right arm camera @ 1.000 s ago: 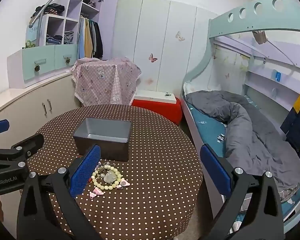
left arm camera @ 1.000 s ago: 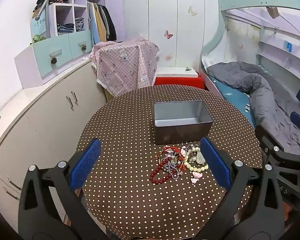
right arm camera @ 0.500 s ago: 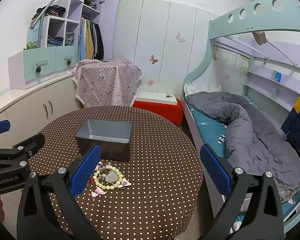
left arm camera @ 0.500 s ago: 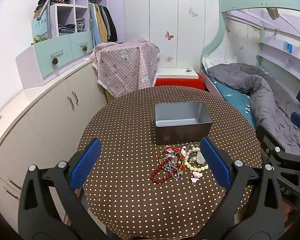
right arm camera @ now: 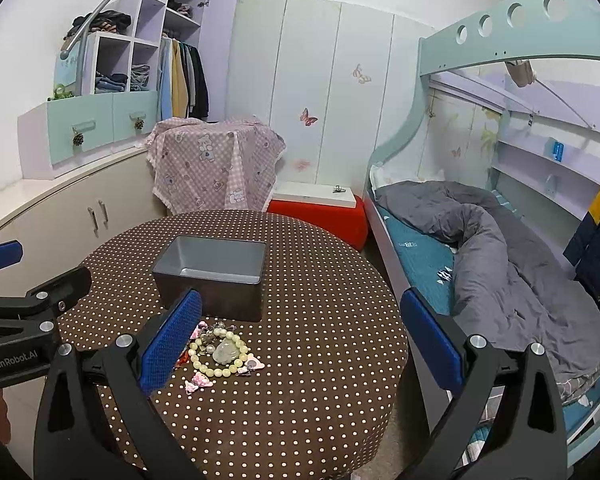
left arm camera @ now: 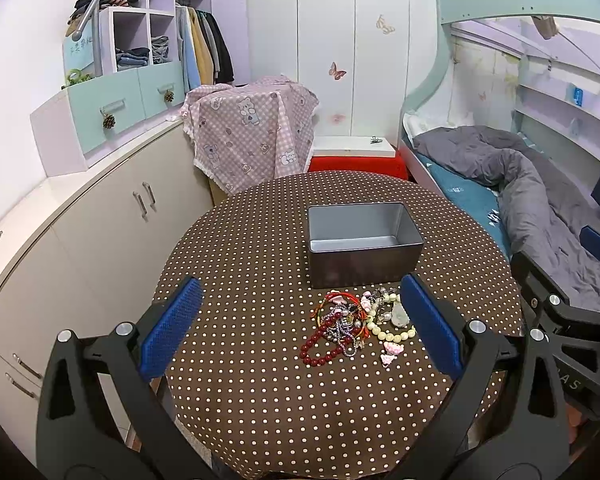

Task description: Organize jewelry

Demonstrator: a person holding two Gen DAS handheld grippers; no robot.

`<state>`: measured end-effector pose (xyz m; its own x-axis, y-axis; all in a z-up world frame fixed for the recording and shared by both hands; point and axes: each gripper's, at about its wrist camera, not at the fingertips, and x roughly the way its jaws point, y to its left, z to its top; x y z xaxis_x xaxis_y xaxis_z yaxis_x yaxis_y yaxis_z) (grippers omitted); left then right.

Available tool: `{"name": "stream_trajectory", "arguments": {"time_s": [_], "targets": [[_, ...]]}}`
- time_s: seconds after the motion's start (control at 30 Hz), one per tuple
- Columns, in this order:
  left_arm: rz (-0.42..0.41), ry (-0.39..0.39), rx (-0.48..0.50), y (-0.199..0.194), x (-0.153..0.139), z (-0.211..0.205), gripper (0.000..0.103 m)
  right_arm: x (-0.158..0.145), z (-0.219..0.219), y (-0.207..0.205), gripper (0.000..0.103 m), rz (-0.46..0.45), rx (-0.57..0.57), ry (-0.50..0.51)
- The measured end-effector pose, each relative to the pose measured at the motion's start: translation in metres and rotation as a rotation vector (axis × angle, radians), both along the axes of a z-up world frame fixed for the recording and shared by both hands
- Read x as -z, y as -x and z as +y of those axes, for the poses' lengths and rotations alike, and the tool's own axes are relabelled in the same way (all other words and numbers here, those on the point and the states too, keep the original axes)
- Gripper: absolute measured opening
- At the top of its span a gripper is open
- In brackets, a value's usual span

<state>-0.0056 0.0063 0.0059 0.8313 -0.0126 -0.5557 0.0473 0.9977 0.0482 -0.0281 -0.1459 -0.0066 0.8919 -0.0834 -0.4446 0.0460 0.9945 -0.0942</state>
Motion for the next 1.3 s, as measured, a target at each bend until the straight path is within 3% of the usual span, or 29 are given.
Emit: {"name": "stream_trajectory", "arguments": {"time_s": [1.3], "targets": [[-0.015, -0.002, -0.001, 0.0031, -0.0049, -0.0022, 0.097, -0.0028, 0.0032, -0.0029, 0.096, 0.004, -0.011, -0.015]]}}
